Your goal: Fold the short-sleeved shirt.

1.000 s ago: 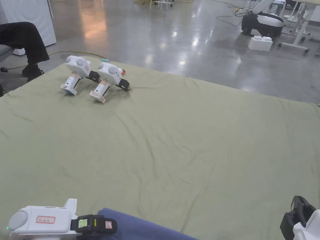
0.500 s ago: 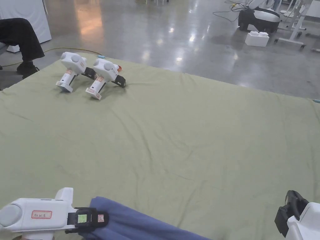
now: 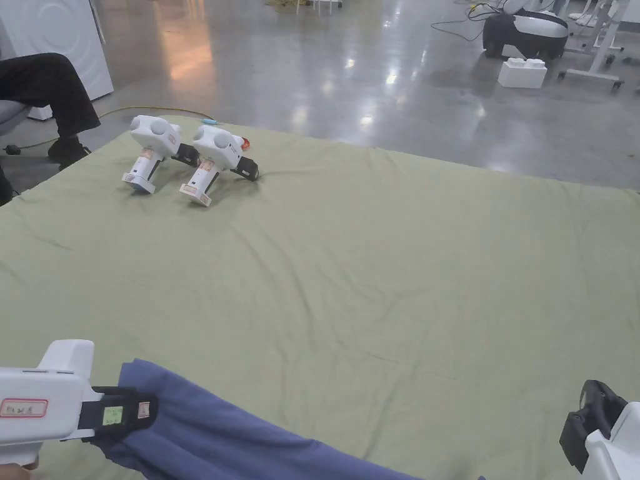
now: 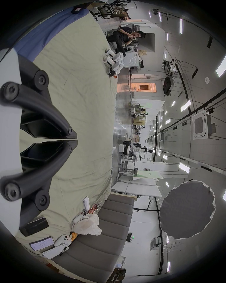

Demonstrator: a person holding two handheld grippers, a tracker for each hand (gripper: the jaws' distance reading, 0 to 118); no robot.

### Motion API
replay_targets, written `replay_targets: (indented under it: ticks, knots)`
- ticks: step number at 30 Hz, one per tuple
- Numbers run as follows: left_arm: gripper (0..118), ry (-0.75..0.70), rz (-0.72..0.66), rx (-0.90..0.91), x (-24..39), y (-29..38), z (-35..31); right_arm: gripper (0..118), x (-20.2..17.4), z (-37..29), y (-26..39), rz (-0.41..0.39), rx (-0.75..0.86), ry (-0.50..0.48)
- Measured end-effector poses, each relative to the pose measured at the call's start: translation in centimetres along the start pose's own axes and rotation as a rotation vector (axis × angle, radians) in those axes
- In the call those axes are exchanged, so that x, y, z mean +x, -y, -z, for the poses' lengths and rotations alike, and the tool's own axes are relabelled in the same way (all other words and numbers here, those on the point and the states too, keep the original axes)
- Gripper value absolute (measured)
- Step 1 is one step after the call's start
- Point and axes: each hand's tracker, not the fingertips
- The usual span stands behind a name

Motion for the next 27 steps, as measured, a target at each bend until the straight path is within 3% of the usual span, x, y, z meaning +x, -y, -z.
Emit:
replay_targets:
  ticks: [12, 27]
  knots:
    - [7, 0.283, -0.005, -0.013, 12.0, 2.6, 3.2, 2, -0.2, -0.3, 0.9, 0.024, -0.018, -0.018]
    - [7, 0.158, -0.016, -0.28, 20.8, 7.3, 18.1, 2, 2.6, -1.6, 2.5, 0.057, -0.051, 0.035]
